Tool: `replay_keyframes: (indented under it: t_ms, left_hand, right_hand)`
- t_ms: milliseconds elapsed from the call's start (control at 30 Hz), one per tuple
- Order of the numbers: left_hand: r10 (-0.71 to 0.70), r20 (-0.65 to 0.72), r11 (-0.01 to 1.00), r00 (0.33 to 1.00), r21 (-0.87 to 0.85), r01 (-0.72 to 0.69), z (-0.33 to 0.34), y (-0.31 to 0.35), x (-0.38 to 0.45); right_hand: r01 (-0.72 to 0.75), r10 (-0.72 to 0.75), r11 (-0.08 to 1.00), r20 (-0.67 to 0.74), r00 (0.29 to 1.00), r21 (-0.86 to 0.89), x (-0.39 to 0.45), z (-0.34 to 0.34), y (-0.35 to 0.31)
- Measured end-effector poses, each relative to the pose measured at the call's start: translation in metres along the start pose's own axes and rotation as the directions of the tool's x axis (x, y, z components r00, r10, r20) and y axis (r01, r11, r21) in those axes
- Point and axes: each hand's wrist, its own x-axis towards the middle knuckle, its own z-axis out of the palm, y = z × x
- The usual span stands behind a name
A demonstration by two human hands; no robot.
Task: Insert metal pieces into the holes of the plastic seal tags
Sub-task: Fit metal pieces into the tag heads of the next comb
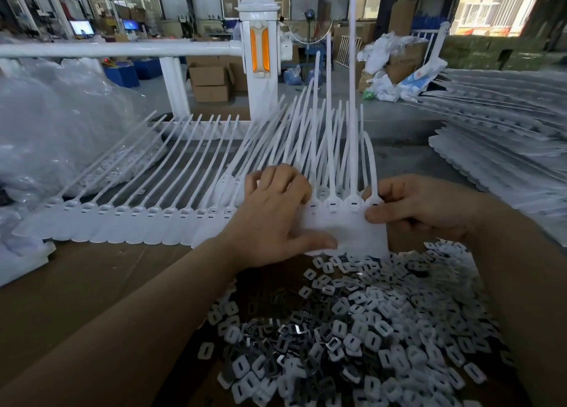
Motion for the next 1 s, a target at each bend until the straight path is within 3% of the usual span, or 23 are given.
replay_keyframes:
  t_ms: [200,333,600,700,867,1000]
  left_hand:
    - [0.039,-0.008,0.99,0.999,0.139,-0.037,-0.005,-0.007,0.002]
    - [-0.016,0.002,0.986,1.0,0.168,0.015,-0.005,-0.014,0.0]
    - [-0.181,0.084,0.967,0.98,0.198,0.162,0.005,-0.03,-0.005]
    - [-0.183,0.083,0.966,0.98,0.202,0.163,0.009,-0.034,-0.006]
    - [-0.185,0.105,0.961,0.977,0.228,0.157,0.012,-0.033,-0.006]
    - [-0.271,0.185,0.954,0.944,0.182,0.239,0.01,-0.03,-0.005]
  right_hand:
    - [0.072,-0.066,0.996,-0.103,0.992,0.059,0.0,-0.003,0.004]
    - [0.091,-0.077,0.993,-0.185,0.98,0.069,0.007,-0.003,0.007]
    - [-0.041,0.071,0.995,-0.356,0.932,0.094,0.025,0.001,0.019]
    - [-0.047,0.104,0.989,-0.422,0.9,0.144,0.03,0.006,0.023]
    - [-0.114,0.098,0.994,-0.543,0.834,0.005,0.034,0.009,0.022]
    - [-0.136,0.07,0.988,-0.585,0.808,-0.07,0.031,0.011,0.021]
